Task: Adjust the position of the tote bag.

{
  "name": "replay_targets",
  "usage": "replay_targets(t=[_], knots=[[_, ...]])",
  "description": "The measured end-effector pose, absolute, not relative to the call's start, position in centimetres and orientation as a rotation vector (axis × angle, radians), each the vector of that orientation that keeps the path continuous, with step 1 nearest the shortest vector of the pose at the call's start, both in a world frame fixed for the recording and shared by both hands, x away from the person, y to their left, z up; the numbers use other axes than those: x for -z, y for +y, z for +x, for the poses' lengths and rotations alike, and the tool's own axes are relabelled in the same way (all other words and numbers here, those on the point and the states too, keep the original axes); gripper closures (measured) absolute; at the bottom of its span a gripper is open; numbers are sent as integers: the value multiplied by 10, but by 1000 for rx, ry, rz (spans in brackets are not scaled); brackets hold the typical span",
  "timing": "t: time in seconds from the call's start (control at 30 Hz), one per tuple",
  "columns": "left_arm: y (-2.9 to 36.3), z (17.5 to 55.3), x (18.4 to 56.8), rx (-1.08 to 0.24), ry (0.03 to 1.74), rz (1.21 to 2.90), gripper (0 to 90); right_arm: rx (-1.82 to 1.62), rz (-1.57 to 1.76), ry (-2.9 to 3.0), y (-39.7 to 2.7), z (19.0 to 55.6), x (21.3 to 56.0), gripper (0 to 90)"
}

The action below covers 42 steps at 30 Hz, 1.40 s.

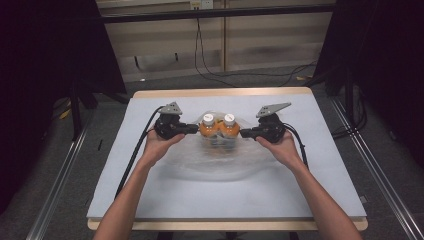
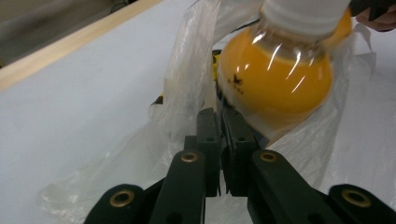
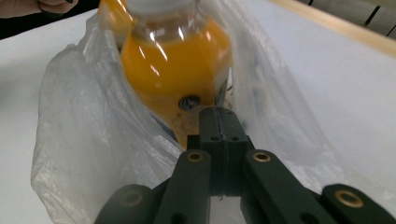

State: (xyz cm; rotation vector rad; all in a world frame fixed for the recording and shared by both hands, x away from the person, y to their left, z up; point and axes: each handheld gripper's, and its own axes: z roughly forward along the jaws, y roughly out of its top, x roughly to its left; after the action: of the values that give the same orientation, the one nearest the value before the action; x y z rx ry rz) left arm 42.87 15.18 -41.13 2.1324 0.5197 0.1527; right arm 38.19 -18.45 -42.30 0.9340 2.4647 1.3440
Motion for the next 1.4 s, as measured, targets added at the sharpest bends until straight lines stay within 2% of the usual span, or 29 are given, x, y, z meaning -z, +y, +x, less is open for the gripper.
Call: replay_targets(t=[0.43, 0.63, 0.87, 0.97, 1.1, 1.13, 1.4], knots=[[139, 426, 447, -149, 469, 2411, 878, -1081, 861, 2627, -171, 384, 449, 900], [138, 425, 454, -127, 456, 2435, 876, -984, 838, 2688, -167, 388, 459, 900], [128, 421, 464, -182, 410, 2545, 884, -891, 838, 2706, -164, 388, 465, 900], [128, 421, 465, -177, 421, 2534, 884, -846, 827, 2708, -163, 388, 468, 900], [130, 422, 463, -217, 403, 2576, 886, -813, 809, 2690, -164, 389, 469, 900], [132, 423, 462, -270, 405, 2606, 893, -799, 814, 2679, -166, 390, 469, 900], [149, 433, 462, -257, 456, 2612, 900, -695, 816, 2676, -174, 396, 465, 900]])
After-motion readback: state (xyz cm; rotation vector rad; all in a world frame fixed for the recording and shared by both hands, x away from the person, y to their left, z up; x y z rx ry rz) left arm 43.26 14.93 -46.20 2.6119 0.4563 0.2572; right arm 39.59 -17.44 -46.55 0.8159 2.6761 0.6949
